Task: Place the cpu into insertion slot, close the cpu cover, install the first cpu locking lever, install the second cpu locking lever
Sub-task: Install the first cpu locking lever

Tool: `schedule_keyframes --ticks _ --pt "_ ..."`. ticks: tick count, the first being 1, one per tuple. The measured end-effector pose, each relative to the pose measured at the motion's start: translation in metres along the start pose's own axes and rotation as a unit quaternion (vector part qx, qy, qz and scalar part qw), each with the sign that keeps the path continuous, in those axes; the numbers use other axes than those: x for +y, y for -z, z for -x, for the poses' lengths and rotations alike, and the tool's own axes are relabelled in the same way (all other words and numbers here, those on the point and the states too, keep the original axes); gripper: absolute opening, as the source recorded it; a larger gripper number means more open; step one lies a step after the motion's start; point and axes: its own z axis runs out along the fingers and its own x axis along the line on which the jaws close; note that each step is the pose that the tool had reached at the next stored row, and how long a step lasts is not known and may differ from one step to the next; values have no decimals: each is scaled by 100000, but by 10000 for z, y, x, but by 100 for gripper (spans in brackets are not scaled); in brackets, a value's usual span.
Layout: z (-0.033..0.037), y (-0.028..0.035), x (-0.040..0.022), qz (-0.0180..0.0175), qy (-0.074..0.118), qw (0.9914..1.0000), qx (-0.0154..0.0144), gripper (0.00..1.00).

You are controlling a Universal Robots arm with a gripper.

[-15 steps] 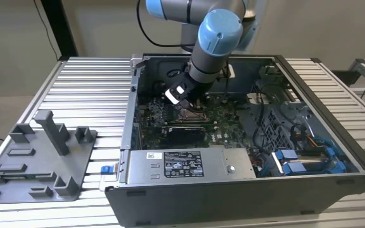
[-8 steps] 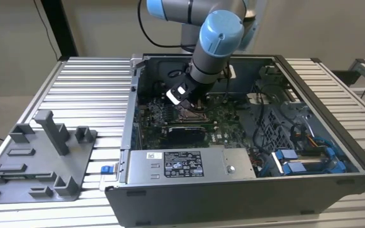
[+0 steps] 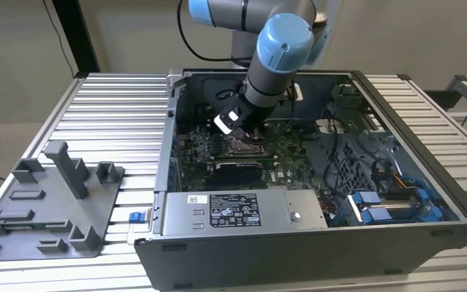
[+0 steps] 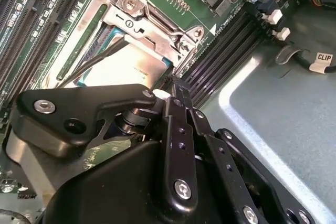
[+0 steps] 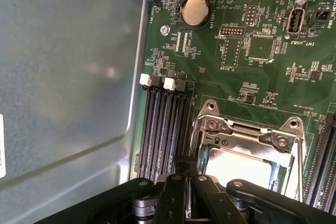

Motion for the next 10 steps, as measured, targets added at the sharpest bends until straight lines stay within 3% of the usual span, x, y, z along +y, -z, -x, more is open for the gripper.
schedule_keyframes --ticks 10 --pt "5 1 3 -19 -9 100000 7 0"
